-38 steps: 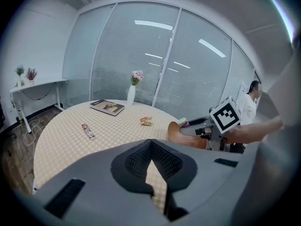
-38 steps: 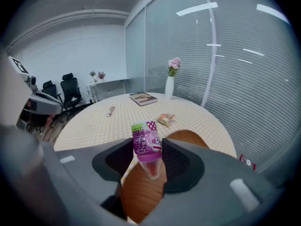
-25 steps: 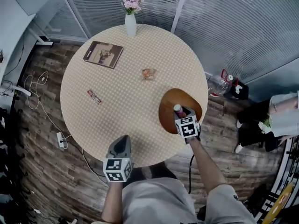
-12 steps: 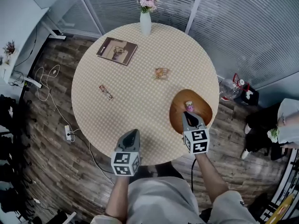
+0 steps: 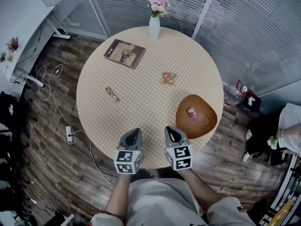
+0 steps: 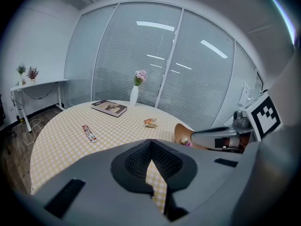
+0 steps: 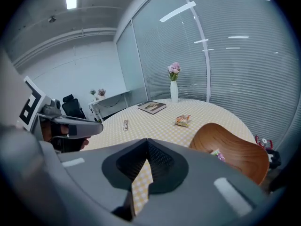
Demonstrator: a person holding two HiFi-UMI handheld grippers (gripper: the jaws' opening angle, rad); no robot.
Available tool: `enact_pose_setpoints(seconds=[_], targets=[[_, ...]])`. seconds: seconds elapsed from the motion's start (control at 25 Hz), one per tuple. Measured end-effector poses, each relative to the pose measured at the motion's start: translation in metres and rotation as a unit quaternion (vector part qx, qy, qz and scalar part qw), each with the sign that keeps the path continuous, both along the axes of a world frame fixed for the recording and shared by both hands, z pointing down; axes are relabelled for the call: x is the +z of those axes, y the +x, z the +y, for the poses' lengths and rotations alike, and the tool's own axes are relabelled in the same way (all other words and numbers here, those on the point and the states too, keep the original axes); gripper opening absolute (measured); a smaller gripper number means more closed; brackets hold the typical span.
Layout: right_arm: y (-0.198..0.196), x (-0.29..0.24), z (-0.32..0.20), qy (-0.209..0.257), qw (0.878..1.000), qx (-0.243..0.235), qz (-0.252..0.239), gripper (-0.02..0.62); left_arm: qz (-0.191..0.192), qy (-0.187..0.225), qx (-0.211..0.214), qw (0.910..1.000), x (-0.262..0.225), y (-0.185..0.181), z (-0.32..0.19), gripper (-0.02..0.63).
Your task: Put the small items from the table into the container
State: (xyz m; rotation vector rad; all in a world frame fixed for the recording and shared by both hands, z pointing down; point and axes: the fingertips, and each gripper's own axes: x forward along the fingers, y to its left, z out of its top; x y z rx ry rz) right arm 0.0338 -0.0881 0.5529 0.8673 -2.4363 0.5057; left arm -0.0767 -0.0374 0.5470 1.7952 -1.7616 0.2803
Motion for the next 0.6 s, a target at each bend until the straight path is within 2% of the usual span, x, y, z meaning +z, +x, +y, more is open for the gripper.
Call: enact_pose_setpoints(seconds=[0.32, 0.6], targets=[[-0.034, -0.005, 0.003, 0.001, 1.000, 0.010, 0.006, 0.002, 0.010, -0.002, 0.010, 0.9999, 0.006, -0.035, 0.004, 0.006], [-0.084, -0.010, -0.008, 0.015, 1.000, -0.020, 0.007, 0.002, 0.020, -0.008, -0.001, 0.9998, 0.006, -0.075, 0.000, 0.006]])
